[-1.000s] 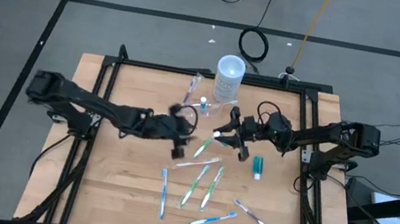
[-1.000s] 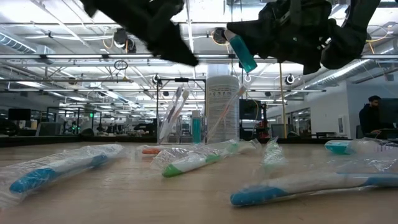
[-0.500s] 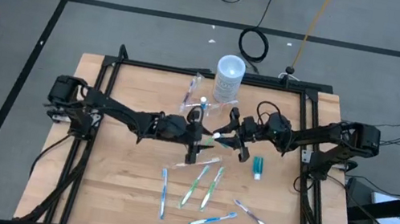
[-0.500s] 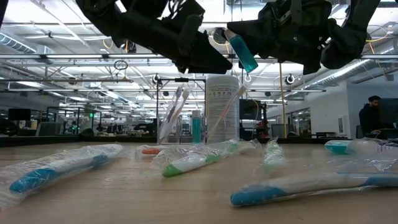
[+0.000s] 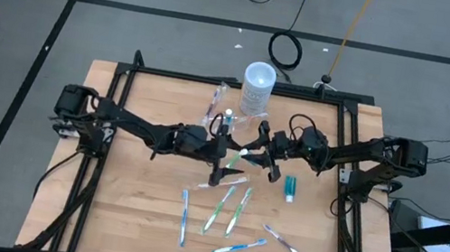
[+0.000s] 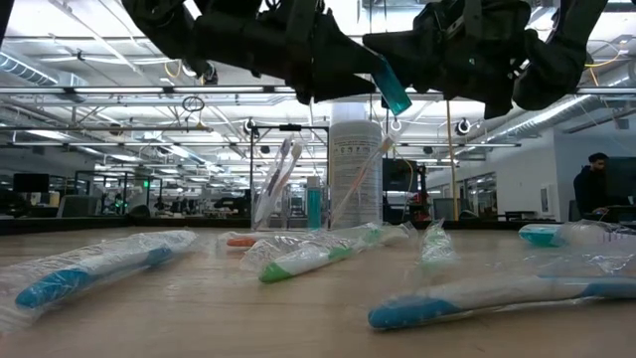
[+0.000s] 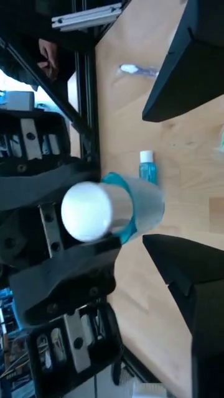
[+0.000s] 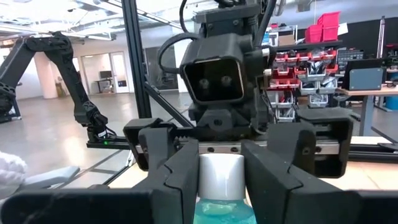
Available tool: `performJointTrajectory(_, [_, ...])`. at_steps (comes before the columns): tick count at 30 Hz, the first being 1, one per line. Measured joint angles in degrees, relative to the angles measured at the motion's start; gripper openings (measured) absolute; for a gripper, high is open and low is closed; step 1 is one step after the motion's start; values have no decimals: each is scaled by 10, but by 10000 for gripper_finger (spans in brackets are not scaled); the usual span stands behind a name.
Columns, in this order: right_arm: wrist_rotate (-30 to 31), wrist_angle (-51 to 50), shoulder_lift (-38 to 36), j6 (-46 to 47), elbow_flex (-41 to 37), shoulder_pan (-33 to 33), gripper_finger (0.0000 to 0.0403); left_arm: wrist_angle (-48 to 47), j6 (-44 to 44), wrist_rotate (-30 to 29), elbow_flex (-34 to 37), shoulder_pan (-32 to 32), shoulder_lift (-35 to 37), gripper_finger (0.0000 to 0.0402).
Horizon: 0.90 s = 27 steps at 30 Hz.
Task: Pick & Place toothbrushing station
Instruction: Put the top blue mouthwash into the transparent organizer
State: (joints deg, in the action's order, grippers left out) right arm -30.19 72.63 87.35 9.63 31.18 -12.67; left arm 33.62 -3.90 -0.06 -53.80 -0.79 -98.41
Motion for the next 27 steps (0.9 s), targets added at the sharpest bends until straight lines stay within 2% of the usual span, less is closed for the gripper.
performJointTrajectory(5, [4, 14, 0, 1, 2, 0, 102, 17, 0, -11, 0, 5, 0, 319])
performJointTrajectory(9, [36, 7, -1, -1, 14, 7, 102, 30, 1, -12, 0, 4, 0, 319])
performJointTrajectory(15, [49, -18, 0, -58, 32, 31, 102, 30, 0, -21, 0, 4, 0, 319])
performJointTrajectory(20, [58, -21, 0, -68, 49, 42, 102, 30, 0, -29, 0, 5, 0, 318])
performJointTrajectory(22, [78, -22, 0, -83, 49, 42, 102, 30, 0, -29, 0, 5, 0, 311])
performJointTrajectory(27, [77, -26, 0, -93, 49, 41, 102, 36, -5, -30, 0, 5, 0, 278])
